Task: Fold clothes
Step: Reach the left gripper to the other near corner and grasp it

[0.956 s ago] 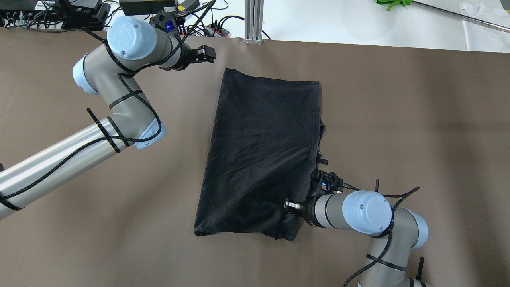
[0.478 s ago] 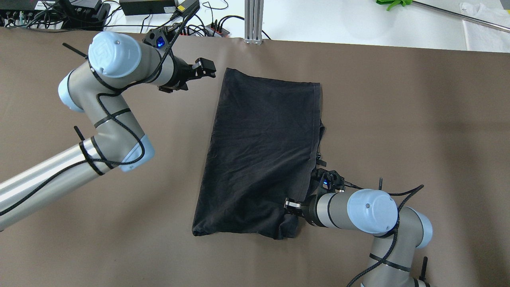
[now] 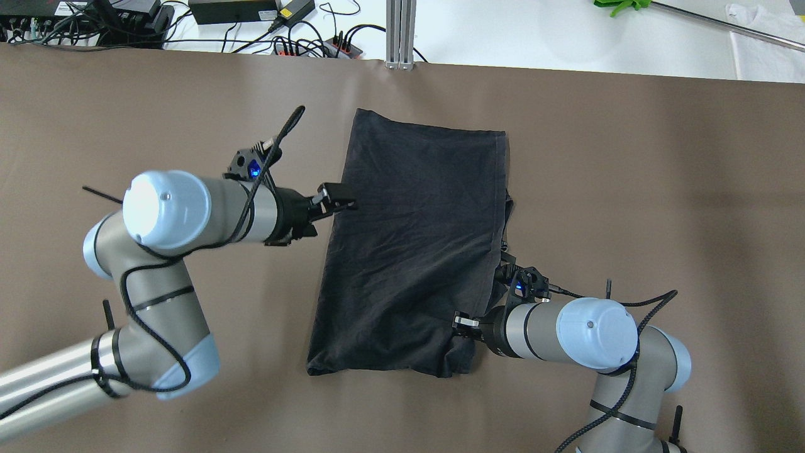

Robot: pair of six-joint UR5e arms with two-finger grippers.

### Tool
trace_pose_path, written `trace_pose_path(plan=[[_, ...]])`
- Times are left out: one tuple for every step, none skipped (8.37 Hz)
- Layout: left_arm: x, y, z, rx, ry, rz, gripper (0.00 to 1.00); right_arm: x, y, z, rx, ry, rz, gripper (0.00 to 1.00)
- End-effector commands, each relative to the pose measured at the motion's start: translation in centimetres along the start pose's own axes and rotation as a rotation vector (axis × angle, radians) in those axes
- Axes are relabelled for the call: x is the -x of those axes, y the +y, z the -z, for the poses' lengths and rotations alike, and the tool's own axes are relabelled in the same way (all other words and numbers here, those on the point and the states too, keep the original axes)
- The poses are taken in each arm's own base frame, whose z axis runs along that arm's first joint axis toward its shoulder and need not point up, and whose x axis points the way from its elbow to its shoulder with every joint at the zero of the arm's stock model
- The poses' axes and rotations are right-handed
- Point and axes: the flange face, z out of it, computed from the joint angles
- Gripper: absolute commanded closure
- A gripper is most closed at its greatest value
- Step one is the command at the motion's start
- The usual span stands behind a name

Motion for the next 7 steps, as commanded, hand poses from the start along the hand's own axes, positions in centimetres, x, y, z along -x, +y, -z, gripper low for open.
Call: trace_pose_path(plan=[[4.4,11.2,-1.5,0.008,-0.021,-0.008,0.0,0.1,-0.4,0.3,-0.009,-0.004,0.027,1.0],[6.9,13.5,-2.4,0.008,-0.053,-0.024,0.0,0.1,-0.7,0.4,-0.016,-0.004,0.026,1.0],[9.8,15.0,-2.6,0.022,-0.08,-0.038,0.0,0.1,-0.7,0.4,-0.018,-0.004,0.025,1.0],[10.1,15.7,-2.6,0.026,-0.077,-0.039,0.0,0.1,-0.7,0.4,-0.02,-0.004,0.025,1.0],[10.2,15.9,-2.6,0.03,-0.078,-0.04,0.0,0.1,-0.7,0.4,-0.021,-0.004,0.025,1.0],[10.3,16.0,-2.7,0.031,-0.082,-0.041,0.0,0.1,-0.7,0.4,-0.021,-0.004,0.025,1.0],[11.7,16.6,-2.8,0.039,-0.103,-0.048,0.0,0.1,-0.7,0.4,-0.021,-0.004,0.026,1.0]])
